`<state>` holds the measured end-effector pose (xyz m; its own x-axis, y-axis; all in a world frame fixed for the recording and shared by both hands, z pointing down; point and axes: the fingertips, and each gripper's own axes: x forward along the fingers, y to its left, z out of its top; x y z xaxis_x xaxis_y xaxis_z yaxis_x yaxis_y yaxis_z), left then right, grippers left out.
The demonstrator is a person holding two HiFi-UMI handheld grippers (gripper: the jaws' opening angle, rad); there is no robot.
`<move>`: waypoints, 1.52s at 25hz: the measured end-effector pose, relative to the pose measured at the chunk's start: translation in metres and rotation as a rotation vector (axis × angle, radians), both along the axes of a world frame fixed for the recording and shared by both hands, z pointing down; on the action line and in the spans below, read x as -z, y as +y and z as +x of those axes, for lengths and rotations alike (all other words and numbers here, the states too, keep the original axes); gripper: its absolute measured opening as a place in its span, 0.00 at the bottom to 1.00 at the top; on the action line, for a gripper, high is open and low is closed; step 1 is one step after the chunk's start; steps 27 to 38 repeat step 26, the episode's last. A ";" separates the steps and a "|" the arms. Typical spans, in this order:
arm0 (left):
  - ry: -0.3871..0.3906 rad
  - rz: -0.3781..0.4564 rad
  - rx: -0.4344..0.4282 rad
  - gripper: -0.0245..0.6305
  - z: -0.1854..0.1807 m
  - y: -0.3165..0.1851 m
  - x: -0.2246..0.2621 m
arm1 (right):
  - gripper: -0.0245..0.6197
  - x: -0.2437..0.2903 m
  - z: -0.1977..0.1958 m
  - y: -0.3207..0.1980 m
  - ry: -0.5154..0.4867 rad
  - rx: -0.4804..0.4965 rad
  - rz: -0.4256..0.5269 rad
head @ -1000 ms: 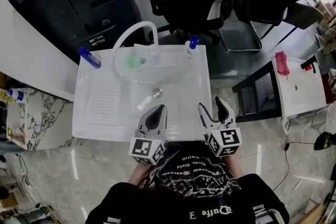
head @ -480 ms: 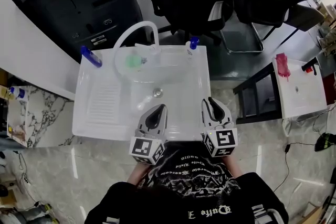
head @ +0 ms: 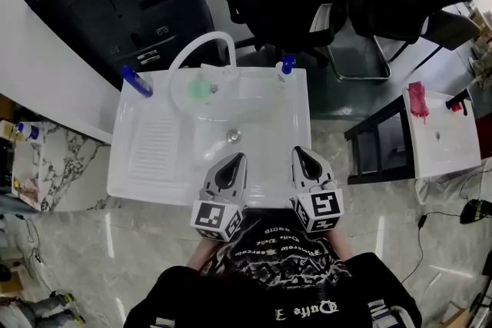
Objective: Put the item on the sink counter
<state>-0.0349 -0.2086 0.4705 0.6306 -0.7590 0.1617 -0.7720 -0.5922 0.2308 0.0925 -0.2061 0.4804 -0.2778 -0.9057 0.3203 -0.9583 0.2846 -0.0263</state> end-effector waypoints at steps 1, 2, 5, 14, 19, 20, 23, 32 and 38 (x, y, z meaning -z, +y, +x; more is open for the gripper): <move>0.000 0.001 0.000 0.05 0.000 0.000 0.000 | 0.04 0.000 0.000 -0.001 0.000 0.000 0.002; 0.000 0.003 0.001 0.05 0.000 -0.001 0.000 | 0.04 0.001 0.000 -0.001 -0.001 0.002 0.003; 0.001 0.007 0.005 0.05 0.001 -0.002 0.001 | 0.04 0.002 0.001 -0.003 -0.010 0.002 0.006; -0.001 0.003 0.004 0.05 0.006 -0.005 -0.001 | 0.04 0.000 0.004 -0.007 0.003 0.002 0.005; -0.007 -0.003 0.004 0.05 0.007 -0.004 -0.003 | 0.04 -0.002 0.005 -0.007 0.007 0.003 0.000; -0.008 -0.003 0.005 0.05 0.008 -0.004 -0.004 | 0.04 -0.003 0.006 -0.008 0.008 0.004 -0.001; -0.008 -0.004 0.006 0.05 0.009 -0.004 -0.005 | 0.04 -0.004 0.006 -0.008 0.010 0.006 0.001; -0.005 -0.004 0.007 0.05 0.012 -0.004 -0.006 | 0.04 -0.005 0.009 -0.009 0.014 0.008 0.001; -0.005 -0.004 0.007 0.05 0.012 -0.004 -0.006 | 0.04 -0.005 0.009 -0.009 0.014 0.008 0.001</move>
